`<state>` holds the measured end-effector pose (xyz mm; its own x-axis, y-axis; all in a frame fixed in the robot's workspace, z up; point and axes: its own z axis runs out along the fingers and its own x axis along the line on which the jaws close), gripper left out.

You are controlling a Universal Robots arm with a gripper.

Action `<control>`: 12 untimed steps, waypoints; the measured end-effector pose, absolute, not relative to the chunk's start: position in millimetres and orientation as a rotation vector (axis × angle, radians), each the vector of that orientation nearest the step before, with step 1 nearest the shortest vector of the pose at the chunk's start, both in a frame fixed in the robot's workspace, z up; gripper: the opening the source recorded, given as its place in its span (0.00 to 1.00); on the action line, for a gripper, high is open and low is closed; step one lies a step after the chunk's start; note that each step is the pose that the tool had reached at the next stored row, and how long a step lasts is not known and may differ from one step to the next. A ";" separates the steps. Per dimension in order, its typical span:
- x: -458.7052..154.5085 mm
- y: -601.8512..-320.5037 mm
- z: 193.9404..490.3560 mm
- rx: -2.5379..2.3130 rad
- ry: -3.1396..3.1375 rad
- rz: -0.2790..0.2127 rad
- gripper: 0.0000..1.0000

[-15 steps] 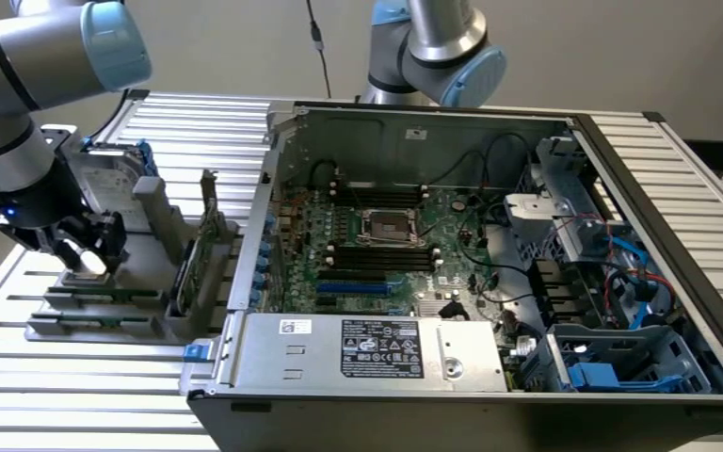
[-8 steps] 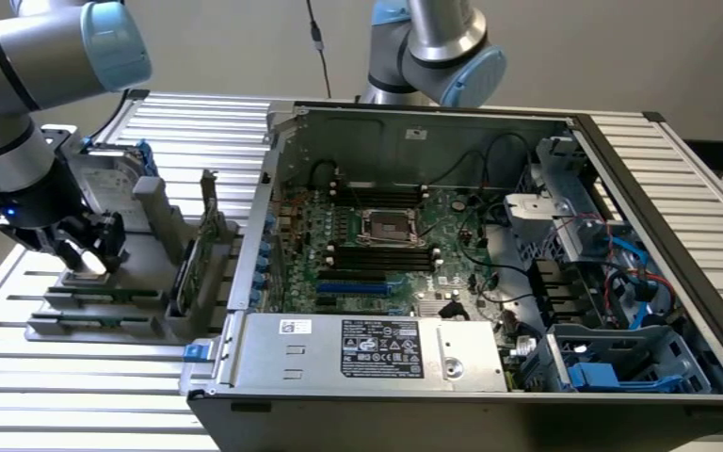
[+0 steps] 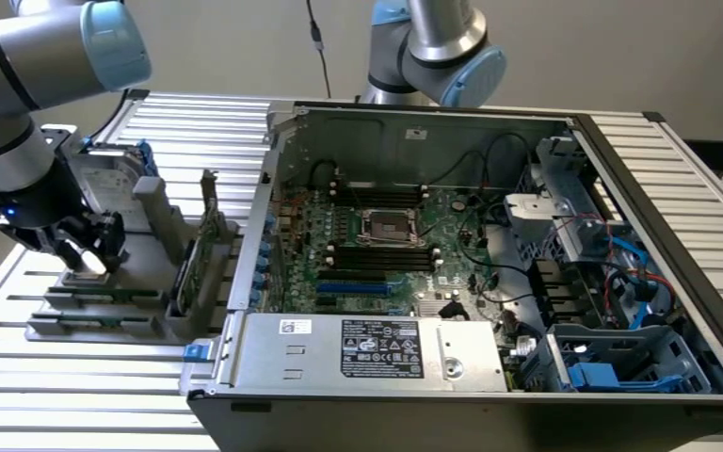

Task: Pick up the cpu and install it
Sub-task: 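Pick up the cpu and move it towards the insertion slot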

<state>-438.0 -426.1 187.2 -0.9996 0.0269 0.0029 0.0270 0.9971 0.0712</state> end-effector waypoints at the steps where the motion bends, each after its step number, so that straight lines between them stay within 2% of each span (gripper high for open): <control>1: -438.1 -426.1 190.5 -0.042 -3.137 -0.112 0.55; 12: -438.3 -426.0 240.4 -0.042 -3.137 -0.111 0.55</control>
<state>-438.3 -426.0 240.4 -0.9996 0.0269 0.0035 0.0271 0.9971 0.0709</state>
